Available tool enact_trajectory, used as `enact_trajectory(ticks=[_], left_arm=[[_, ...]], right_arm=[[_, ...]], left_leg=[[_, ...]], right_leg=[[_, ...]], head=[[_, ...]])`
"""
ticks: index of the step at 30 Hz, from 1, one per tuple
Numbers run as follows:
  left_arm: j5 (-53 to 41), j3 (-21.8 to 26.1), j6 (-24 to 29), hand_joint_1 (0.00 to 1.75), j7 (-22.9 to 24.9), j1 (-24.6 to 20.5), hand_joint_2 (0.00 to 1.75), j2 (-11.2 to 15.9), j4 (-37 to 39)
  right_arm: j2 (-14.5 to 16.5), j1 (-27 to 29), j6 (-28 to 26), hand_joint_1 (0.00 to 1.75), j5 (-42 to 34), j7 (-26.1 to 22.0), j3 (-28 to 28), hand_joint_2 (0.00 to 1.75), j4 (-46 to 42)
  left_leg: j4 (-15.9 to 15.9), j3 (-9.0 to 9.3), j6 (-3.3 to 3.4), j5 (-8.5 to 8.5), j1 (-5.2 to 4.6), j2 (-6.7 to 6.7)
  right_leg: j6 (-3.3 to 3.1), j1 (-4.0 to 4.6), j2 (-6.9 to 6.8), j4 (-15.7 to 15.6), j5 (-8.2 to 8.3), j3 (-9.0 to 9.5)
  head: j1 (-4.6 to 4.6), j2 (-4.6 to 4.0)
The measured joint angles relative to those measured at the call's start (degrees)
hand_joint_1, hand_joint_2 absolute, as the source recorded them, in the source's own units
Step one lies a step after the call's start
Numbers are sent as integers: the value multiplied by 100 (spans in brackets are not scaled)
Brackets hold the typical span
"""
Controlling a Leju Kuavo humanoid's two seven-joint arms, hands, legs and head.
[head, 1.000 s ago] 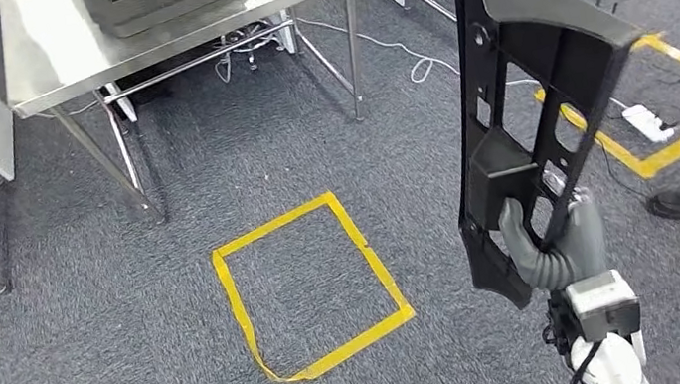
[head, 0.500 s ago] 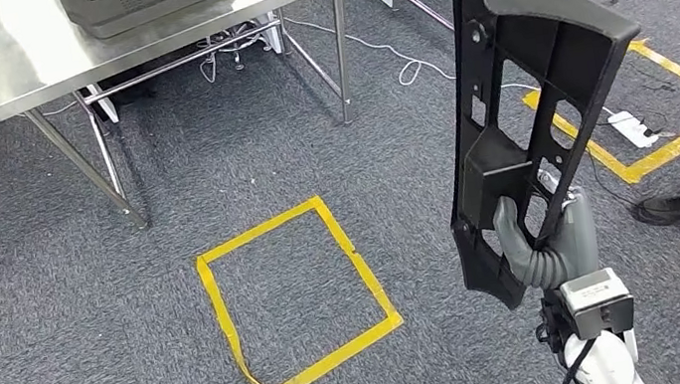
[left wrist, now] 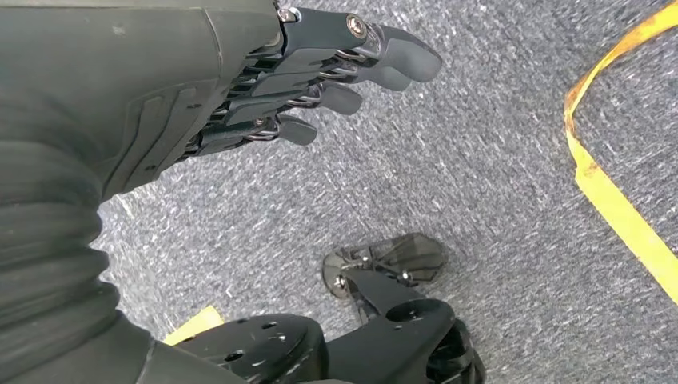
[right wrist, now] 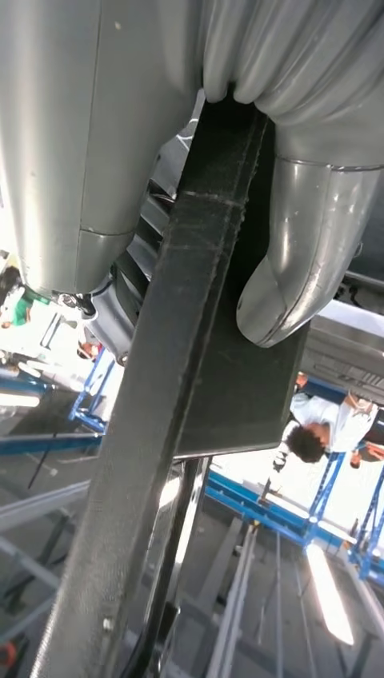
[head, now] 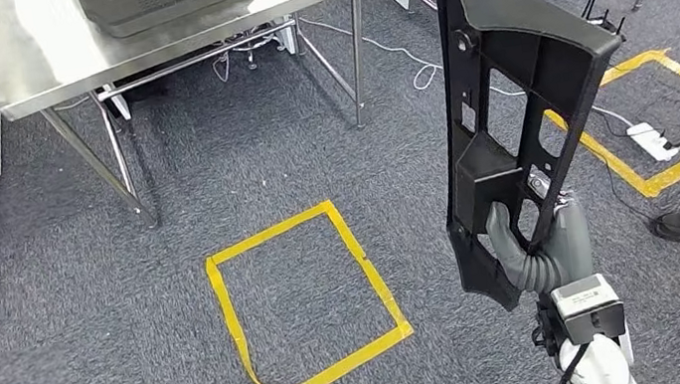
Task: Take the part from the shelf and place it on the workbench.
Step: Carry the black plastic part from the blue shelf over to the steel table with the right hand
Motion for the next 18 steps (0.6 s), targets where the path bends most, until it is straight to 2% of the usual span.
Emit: enact_trajectory(ticks=[2, 4, 7, 8, 9, 10, 11, 12, 13, 15, 18], left_arm=[[-2, 4, -7, 0, 9, 3, 175, 3, -3], [-3, 8, -9, 0, 11, 4, 175, 5, -5], [-10, 13, -19, 0, 11, 12, 175, -1, 0], [-14, 14, -21, 0, 11, 15, 175, -2, 2], [-17, 16, -21, 0, 11, 17, 175, -2, 2], [-20, 18, -21, 0, 11, 18, 175, -1, 2], [-21, 20, -21, 0, 11, 18, 175, 0, 2], [-22, 22, -21, 0, 11, 17, 175, 1, 3], [-24, 24, -21, 0, 10, 12, 175, 1, 3], [-35, 34, -21, 0, 8, 7, 175, 0, 3], [-51, 50, -21, 0, 7, 14, 175, 0, 2]], right_arm=[[4, -1, 4, 175, 0, -1, 2, 175, -3], [10, -3, 14, 175, 0, -7, 4, 175, -6], [14, -1, 39, 175, 4, -24, 15, 175, -7], [14, 3, 45, 175, 8, -29, 19, 175, -7], [15, 8, 48, 175, 13, -32, 22, 175, -7], [15, 13, 50, 175, 16, -36, 23, 175, -7], [16, 15, 52, 175, 17, -39, 23, 175, -7], [17, 16, 54, 175, 17, -43, 23, 175, -7], [18, 15, 56, 175, 17, -50, 23, 175, -7], [21, 13, 58, 175, 17, -60, 26, 175, -9], [32, 15, 60, 175, 23, -67, 43, 175, -18]], left_leg=[[21, 12, -59, -34, 18, 16], [344, -117, -127, -197, 43, 46], [1392, -685, -202, -584, 93, 69], [1573, -821, -217, -589, 107, 72], [1537, -852, -224, -477, 119, 75], [1290, -772, -225, -273, 129, 82], [912, -615, -222, -33, 138, 95], [548, -444, -219, 130, 135, 107], [284, -315, -204, 211, 127, 116], [117, -231, -155, 175, 87, 116], [50, -192, -27, 163, 73, 101]], right_leg=[[-109, -23, 0, -19, -1, 32], [-202, -68, -10, -43, -20, 106], [-287, -65, -20, -45, -87, 203], [-289, -66, -16, -44, -111, 232], [-278, -71, -10, -44, -138, 268], [-258, -79, -3, -44, -171, 313], [-230, -86, 3, -44, -209, 363], [-196, -74, 6, -42, -248, 394], [-158, -62, 7, -41, -282, 419], [-88, -42, 4, -63, -316, 440], [-16, -58, -4, -8, -379, 425]], head=[[-10, 0], [-31, 0], [-48, 0], [-49, 0], [-50, 0], [-51, 0], [-51, 0], [-55, 0], [-58, 0], [-62, 0], [-59, 0]])
